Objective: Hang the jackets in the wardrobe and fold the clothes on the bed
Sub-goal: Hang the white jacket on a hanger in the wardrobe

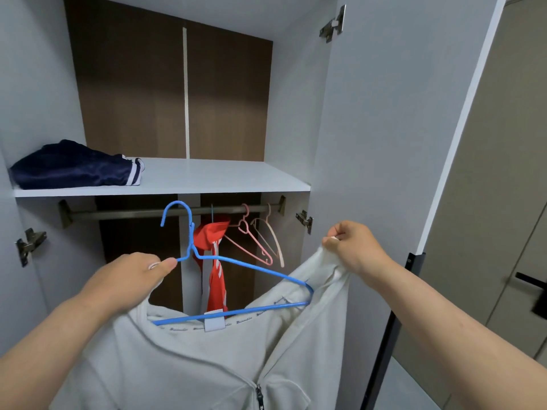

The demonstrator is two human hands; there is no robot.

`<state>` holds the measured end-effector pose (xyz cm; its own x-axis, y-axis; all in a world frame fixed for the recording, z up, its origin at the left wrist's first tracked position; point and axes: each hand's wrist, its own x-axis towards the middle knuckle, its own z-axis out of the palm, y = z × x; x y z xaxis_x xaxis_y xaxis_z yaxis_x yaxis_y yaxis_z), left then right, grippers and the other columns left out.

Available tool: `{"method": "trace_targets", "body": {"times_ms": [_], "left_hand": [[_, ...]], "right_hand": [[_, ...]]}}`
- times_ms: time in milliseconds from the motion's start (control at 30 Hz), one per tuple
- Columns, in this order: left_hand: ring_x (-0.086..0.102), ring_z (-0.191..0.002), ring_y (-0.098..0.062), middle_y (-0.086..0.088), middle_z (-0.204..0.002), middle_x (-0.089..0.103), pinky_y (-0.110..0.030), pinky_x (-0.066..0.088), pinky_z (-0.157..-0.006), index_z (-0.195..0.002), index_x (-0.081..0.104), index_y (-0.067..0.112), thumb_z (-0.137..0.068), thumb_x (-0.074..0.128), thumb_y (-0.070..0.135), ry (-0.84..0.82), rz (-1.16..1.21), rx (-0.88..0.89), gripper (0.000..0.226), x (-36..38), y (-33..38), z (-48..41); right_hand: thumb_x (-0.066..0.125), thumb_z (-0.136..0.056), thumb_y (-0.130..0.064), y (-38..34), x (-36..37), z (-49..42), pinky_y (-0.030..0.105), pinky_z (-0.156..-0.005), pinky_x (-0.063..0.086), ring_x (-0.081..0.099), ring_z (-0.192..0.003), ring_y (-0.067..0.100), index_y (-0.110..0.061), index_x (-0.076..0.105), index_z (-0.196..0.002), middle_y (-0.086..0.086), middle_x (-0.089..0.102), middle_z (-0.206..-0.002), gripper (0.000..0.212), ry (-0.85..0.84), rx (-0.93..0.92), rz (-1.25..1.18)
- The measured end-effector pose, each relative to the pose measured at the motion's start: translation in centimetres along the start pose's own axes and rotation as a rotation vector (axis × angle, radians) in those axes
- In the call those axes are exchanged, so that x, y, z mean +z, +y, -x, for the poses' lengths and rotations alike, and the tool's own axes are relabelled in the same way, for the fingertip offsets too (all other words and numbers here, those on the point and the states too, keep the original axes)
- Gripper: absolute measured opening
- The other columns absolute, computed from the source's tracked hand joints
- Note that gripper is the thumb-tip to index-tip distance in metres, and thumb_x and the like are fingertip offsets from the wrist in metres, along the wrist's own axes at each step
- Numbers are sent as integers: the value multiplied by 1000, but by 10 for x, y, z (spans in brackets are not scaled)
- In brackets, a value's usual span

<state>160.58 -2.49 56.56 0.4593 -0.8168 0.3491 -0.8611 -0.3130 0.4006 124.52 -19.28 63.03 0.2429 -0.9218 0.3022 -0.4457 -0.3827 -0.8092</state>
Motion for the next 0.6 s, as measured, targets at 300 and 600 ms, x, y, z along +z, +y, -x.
{"method": "trace_targets", "body": {"times_ms": [300, 600], "left_hand": [[47, -49, -10, 16, -61, 56, -30, 36, -50, -62, 50, 32, -77, 25, 80, -21, 109, 148, 56, 31, 69, 11], [52, -52, -12, 9, -56, 56, -28, 33, -48, -56, 46, 24, -83, 36, 71, 199, 200, 57, 56, 33, 77, 7]], "right_hand": [[58, -86, 0, -44, 50, 22, 10, -54, 37, 55, -73, 8, -26, 63, -80, -9, 61, -80, 27, -93, -82, -173], [60, -95, -40, -38, 58, 51, 9, -74, 39, 58, -92, -3, -39, 52, -132, -26, 59, -108, 38, -216, -377, 176]]}}
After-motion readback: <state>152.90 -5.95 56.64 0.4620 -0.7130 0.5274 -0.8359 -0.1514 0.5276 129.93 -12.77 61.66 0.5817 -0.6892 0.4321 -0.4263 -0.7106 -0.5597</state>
